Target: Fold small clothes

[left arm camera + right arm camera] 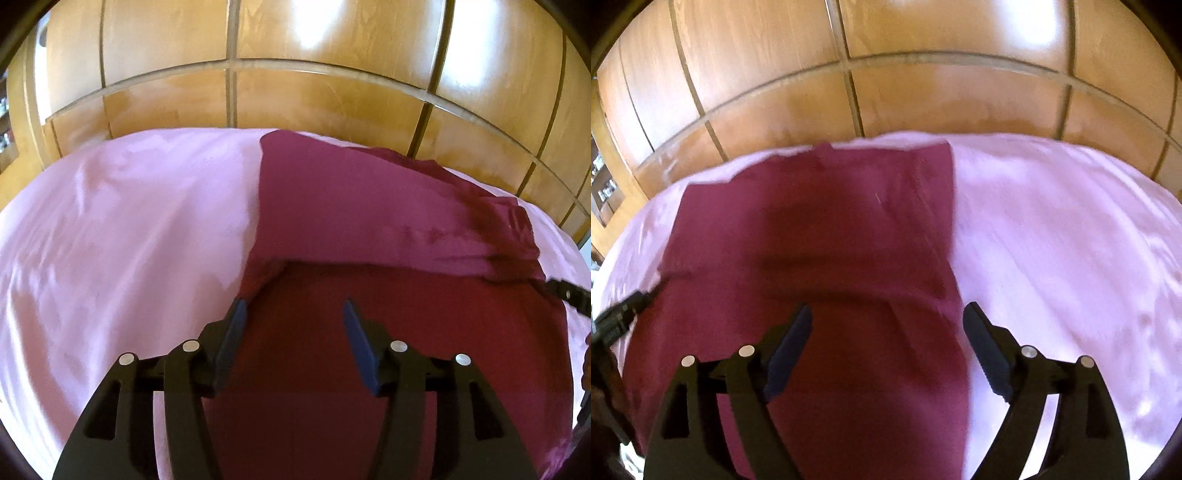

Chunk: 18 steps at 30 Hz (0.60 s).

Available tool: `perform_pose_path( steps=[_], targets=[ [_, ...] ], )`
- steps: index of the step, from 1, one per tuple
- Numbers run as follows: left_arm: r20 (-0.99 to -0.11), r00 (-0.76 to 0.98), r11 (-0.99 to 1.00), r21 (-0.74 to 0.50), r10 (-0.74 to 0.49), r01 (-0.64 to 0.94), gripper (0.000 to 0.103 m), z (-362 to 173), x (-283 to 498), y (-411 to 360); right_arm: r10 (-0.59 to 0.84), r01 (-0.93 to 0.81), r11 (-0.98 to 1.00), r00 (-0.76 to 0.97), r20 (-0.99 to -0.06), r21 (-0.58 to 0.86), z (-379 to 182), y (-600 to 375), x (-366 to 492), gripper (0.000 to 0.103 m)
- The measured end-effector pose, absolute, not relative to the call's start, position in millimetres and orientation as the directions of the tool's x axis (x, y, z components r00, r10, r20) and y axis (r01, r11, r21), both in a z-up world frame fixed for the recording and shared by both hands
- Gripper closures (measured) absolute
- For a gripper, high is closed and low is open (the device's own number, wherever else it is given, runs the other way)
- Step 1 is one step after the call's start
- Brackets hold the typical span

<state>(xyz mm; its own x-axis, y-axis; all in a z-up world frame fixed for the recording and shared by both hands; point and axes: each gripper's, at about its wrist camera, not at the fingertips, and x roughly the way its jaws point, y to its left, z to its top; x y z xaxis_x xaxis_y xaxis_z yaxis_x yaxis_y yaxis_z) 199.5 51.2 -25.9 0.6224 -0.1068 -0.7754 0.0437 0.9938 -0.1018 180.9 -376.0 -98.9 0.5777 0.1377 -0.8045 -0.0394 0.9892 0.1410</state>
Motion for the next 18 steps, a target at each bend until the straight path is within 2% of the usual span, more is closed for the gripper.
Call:
perform_pose_path(
  steps=[7,12,14,17,18],
  targets=[
    [-0.812,0.555,0.979,-0.202,-0.182,0.026,0.049,-27,144,104,0.202,-0.025,0.976,0.481,-0.853,0.217,-112,-412,112,0.017],
    [-0.832,0.496,0.962,-0.272,-0.247,0.022,0.049,-34,96,132,0.31,-0.034,0.945,0.418,-0.854,0.326,-118,-427,57,0.017],
    [-0.836,0.479,0.957,-0.287,-0.267,0.032,0.049,-34,77,137,0.351,-0.043,0.93,0.395,-0.849,0.365,-118,-427,36,0.02],
    [-0.843,0.441,0.946,-0.322,-0.309,0.046,0.049,-36,46,137,0.388,-0.062,0.918,0.351,-0.852,0.393,-119,-421,13,0.032],
    [-0.844,0.428,0.941,-0.334,-0.322,0.049,0.049,-38,39,135,0.395,-0.073,0.916,0.341,-0.853,0.395,-119,-420,8,0.039]
  ],
)
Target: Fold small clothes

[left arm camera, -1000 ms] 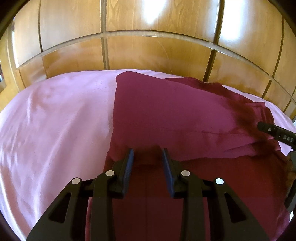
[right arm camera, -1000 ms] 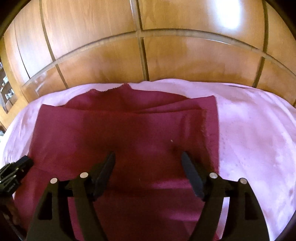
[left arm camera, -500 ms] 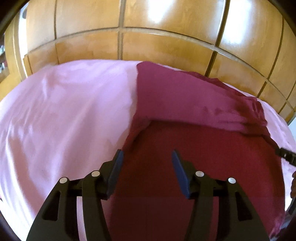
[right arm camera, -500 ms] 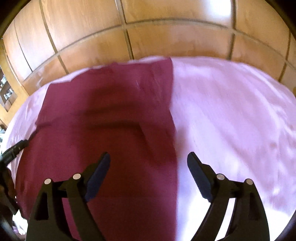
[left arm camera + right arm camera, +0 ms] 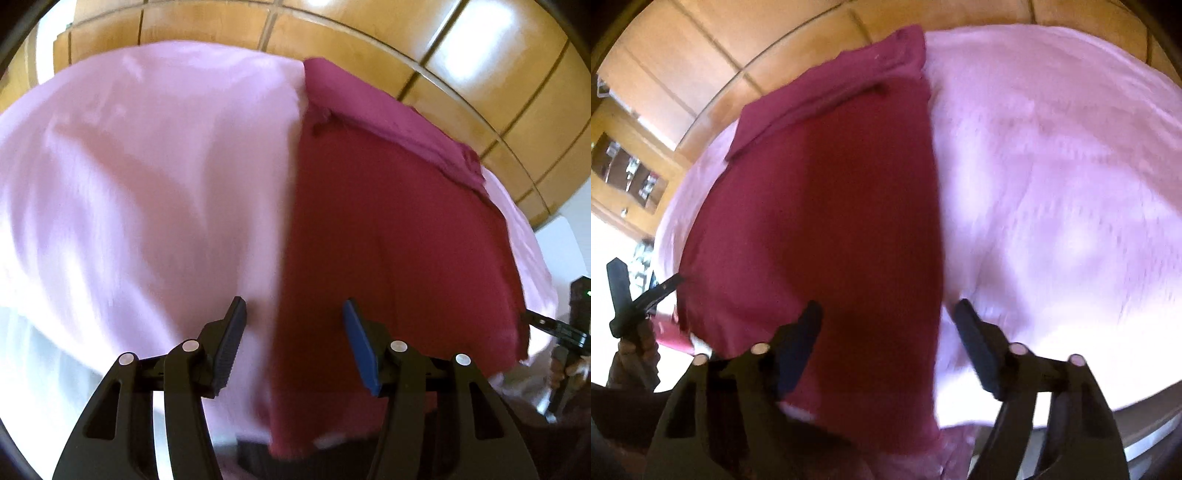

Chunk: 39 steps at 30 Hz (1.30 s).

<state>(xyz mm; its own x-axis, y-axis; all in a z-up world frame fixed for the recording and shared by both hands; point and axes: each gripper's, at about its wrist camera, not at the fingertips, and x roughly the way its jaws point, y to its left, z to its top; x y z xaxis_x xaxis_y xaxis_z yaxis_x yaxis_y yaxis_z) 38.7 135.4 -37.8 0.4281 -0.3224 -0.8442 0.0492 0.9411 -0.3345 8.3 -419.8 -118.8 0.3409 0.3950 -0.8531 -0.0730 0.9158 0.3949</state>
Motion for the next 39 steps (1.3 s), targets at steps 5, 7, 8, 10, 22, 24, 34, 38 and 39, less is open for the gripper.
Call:
perform_pose_path(
  steps=[5,7,8,10,22,24,34,38,39],
  targets=[
    [-0.881,0.377,0.958,-0.277,-0.285,0.078,0.067,-48,24,121,0.41,-0.124,0.912,0.291,-0.865,0.39,-121,-404,0,0.079],
    [-0.882,0.366,0.954,-0.282,-0.298,0.097,0.095,-43,26,123,0.417,-0.132,0.909,0.285,-0.863,0.396,-119,-401,2,0.094],
    [-0.868,0.368,0.942,-0.316,-0.334,0.109,0.096,-36,26,127,0.424,-0.137,0.905,0.287,-0.859,0.402,-115,-400,3,0.094],
    [-0.825,0.396,0.915,-0.381,-0.402,0.134,0.096,-21,25,132,0.462,-0.163,0.887,0.299,-0.835,0.433,-104,-400,6,0.095],
    [-0.632,0.525,0.8,-0.572,-0.57,0.181,0.096,38,114,139,0.561,-0.127,0.799,0.506,-0.655,0.587,-48,-426,92,0.095],
    [-0.635,0.545,0.807,-0.574,-0.547,0.142,0.096,38,143,138,0.548,-0.094,0.798,0.523,-0.653,0.595,-52,-431,119,0.095],
    [-0.631,0.644,0.752,-0.647,-0.433,-0.129,0.029,13,209,184,0.461,0.027,0.807,0.595,-0.658,0.59,-65,-460,180,0.023],
    [-0.692,0.576,0.807,-0.584,-0.436,-0.09,0.029,-14,185,182,0.459,0.042,0.81,0.575,-0.677,0.584,-79,-474,151,0.018],
    [-0.7,0.557,0.821,-0.568,-0.447,-0.056,0.029,-22,172,177,0.459,0.042,0.814,0.564,-0.687,0.579,-83,-475,147,0.018]
  ],
)
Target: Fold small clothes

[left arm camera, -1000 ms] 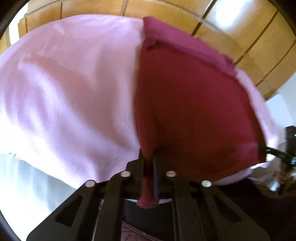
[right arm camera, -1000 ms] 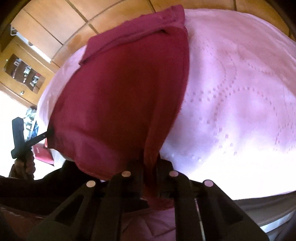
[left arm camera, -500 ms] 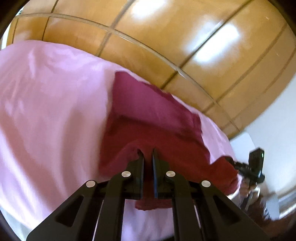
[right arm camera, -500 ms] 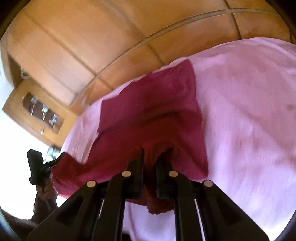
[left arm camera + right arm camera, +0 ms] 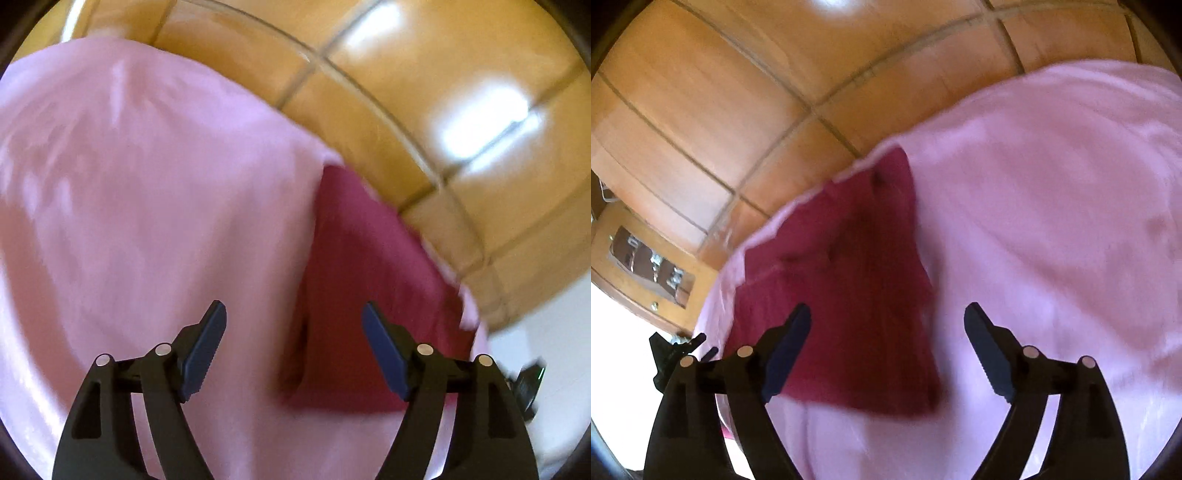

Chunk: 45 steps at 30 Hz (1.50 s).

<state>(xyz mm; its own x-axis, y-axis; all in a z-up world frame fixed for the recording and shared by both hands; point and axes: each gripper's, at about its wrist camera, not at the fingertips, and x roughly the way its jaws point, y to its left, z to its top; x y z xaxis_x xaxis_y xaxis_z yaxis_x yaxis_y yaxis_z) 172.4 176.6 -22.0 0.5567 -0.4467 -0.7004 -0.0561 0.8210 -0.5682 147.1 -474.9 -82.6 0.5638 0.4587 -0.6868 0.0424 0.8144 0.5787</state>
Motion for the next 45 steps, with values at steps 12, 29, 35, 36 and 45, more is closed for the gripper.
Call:
perform_pose_path(
  steps=[12,29,35,36,45],
  targets=[
    [-0.774,0.484,0.893,-0.447,-0.409,0.039,0.085,-46,156,126,0.409,0.068,0.861,0.496,-0.766,0.504,-116,-447,138,0.09],
    [-0.786,0.43,0.893,-0.43,-0.443,0.134,0.086,-22,31,143,0.443,-0.078,0.89,0.375,-0.814,0.449,-91,-444,22,0.09],
    [-0.738,0.536,0.901,-0.419,-0.411,0.114,0.075,-3,53,159,0.391,-0.065,0.908,0.482,-0.784,0.413,-75,-449,45,0.038],
    [-0.732,0.548,0.903,-0.414,-0.405,0.114,0.075,-1,61,160,0.362,-0.054,0.919,0.509,-0.781,0.391,-72,-449,54,0.032],
    [-0.729,0.534,0.892,-0.437,-0.427,0.117,0.075,-20,139,148,0.296,-0.022,0.941,0.539,-0.789,0.338,-87,-437,129,0.063]
  ],
)
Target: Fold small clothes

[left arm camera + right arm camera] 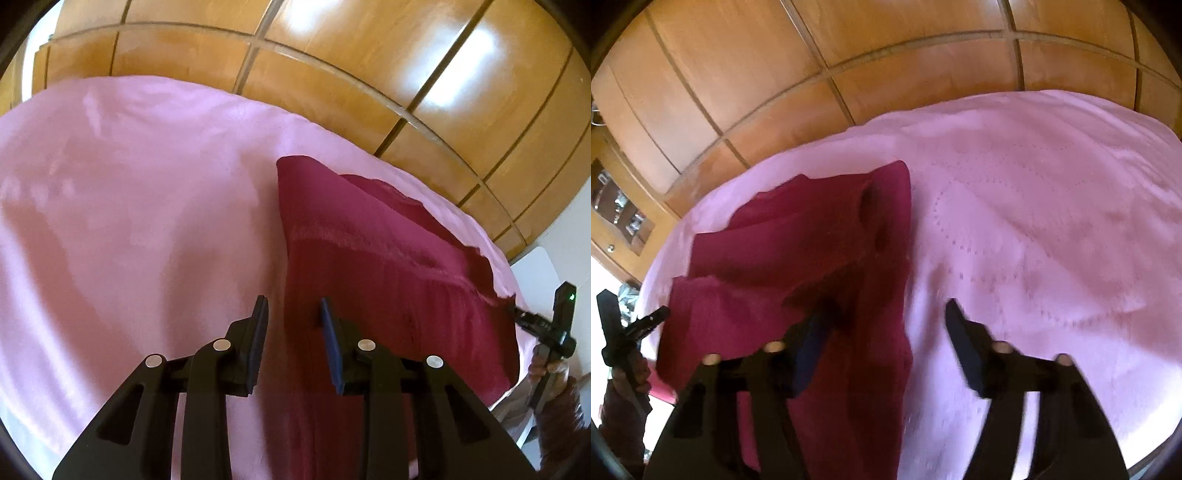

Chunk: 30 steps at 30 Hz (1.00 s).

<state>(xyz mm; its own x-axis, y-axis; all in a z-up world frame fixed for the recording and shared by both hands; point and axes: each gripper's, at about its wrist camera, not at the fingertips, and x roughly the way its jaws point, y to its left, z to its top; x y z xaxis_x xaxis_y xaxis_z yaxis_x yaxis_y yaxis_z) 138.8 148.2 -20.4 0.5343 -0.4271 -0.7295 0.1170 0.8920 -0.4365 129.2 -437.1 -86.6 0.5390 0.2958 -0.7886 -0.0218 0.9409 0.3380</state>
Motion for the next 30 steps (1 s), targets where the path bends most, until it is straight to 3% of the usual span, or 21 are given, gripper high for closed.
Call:
perform_pose_path(
  steps=[1,3,5,6,13,18,25,30],
  targets=[
    [-0.723,0.526,0.882,-0.454,-0.449,0.129,0.075,-22,144,146,0.299,-0.03,0.942,0.525,-0.797,0.333,-90,-434,134,0.078],
    [-0.71,0.528,0.872,-0.469,-0.466,0.139,0.075,-25,148,143,0.306,-0.053,0.944,0.507,-0.806,0.325,-91,-428,136,0.094],
    [-0.7,0.527,0.865,-0.477,-0.482,0.158,0.084,-26,149,141,0.307,-0.074,0.946,0.53,-0.791,0.317,-80,-424,130,0.095],
    [-0.685,0.536,0.858,-0.482,-0.494,0.175,0.094,-24,148,142,0.308,-0.083,0.945,0.544,-0.78,0.316,-73,-423,126,0.096],
    [-0.567,0.617,0.832,-0.455,-0.545,0.317,0.096,31,127,140,0.333,-0.166,0.94,0.642,-0.691,0.299,-11,-418,114,0.096],
    [-0.525,0.678,0.847,-0.436,-0.515,0.306,0.096,58,157,145,0.332,-0.157,0.936,0.691,-0.642,0.315,10,-423,153,0.096],
    [-0.631,0.661,0.901,-0.398,-0.406,0.173,0.096,26,250,136,0.245,-0.028,0.952,0.67,-0.701,0.306,-24,-425,245,0.096],
    [-0.768,0.592,0.966,-0.248,-0.244,0.076,0.095,-28,291,116,0.173,0.037,0.971,0.57,-0.803,0.236,-77,-414,294,0.095]
  ],
)
